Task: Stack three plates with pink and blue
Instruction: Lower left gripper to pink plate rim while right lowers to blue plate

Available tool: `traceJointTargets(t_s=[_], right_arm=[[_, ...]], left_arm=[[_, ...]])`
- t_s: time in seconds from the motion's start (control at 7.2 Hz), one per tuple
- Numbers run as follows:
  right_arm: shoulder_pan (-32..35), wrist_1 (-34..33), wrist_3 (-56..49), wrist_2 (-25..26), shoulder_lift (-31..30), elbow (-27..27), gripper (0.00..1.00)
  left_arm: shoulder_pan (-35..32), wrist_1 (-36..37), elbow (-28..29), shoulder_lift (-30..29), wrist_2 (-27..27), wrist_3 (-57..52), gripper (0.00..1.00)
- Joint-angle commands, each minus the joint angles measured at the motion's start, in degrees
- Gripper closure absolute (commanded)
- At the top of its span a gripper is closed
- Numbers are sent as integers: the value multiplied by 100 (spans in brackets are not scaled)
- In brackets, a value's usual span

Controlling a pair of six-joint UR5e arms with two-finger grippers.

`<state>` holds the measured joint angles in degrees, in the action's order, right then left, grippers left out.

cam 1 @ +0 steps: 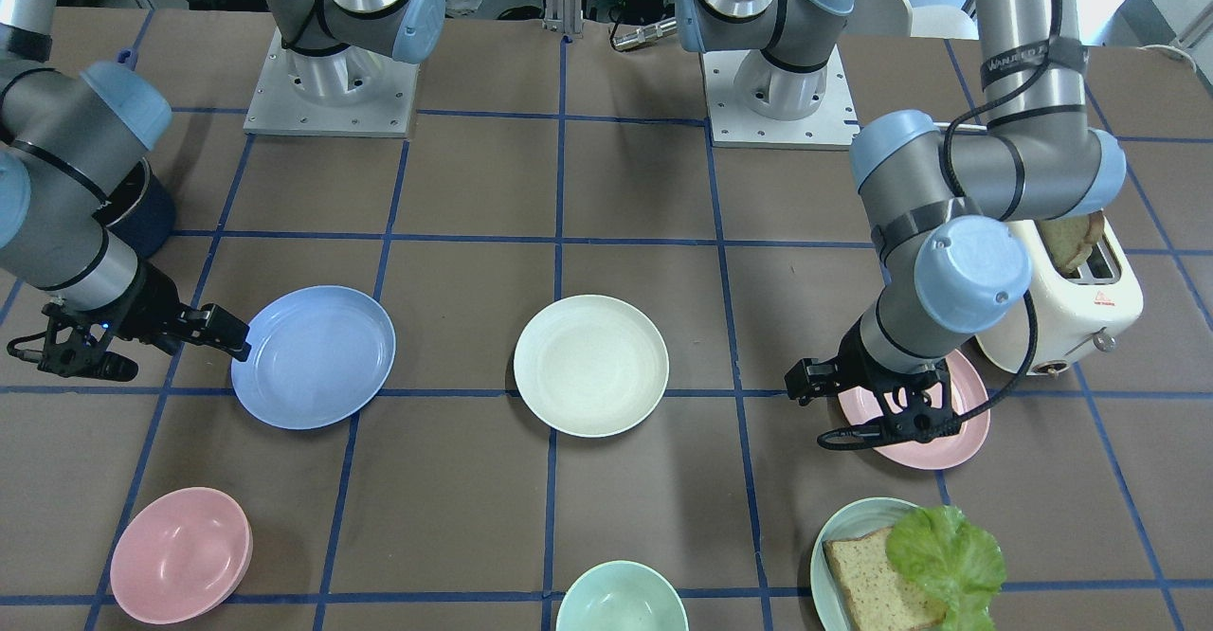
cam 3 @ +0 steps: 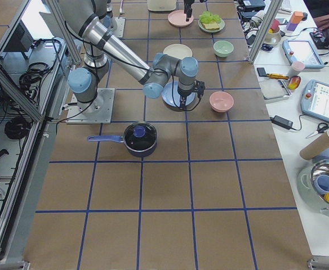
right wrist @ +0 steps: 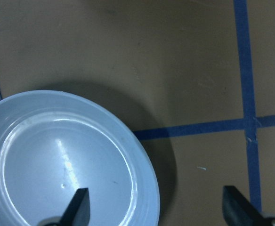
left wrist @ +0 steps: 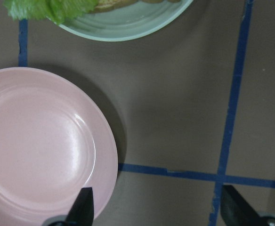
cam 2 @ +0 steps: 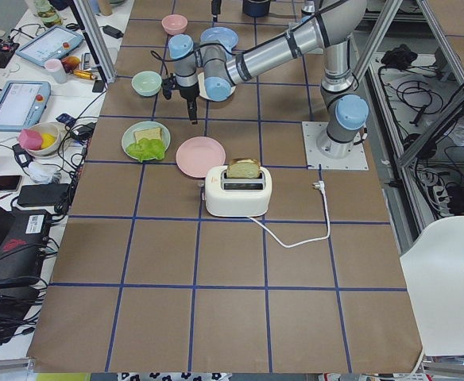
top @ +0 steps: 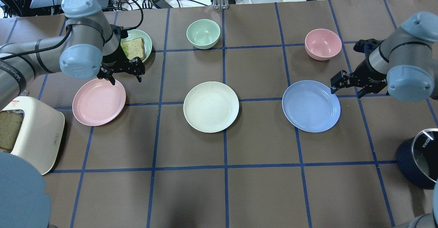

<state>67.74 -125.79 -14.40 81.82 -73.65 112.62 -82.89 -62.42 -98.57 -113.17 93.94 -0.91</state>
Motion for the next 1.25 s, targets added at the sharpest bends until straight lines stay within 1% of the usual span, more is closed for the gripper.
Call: traceJointTargets(t_s=[0.0, 0.14, 0.42, 0.56, 0.69, 0.83, 0.97, 1.11], right_arm=[[-15, -305, -54, -17, 377, 15, 1], [-15, -288, -89, -121, 395, 32, 4], [-15, -262, -160, -175, 421, 32, 29], [-15, -261, -160, -175, 482, 32, 40], [-15, -270, -160, -175, 492, 24, 55], [-15, -262, -151, -175, 483, 15, 71], [-15, -235, -160, -175, 474, 15, 90], [-15, -218, -273, -166, 431, 15, 100]], left_arm=[[45, 160, -101, -468, 352, -111, 16], [45, 160, -127, -512, 353, -137, 39], [28, 195, -128, -504, 344, -76, 91], [36, 195, -128, -504, 344, -84, 100], [27, 195, -128, -495, 344, -32, 100], [1, 108, -75, -365, 362, -32, 100], [-51, 20, -57, -268, 353, 3, 100], [-139, -68, -40, -171, 336, 186, 100]])
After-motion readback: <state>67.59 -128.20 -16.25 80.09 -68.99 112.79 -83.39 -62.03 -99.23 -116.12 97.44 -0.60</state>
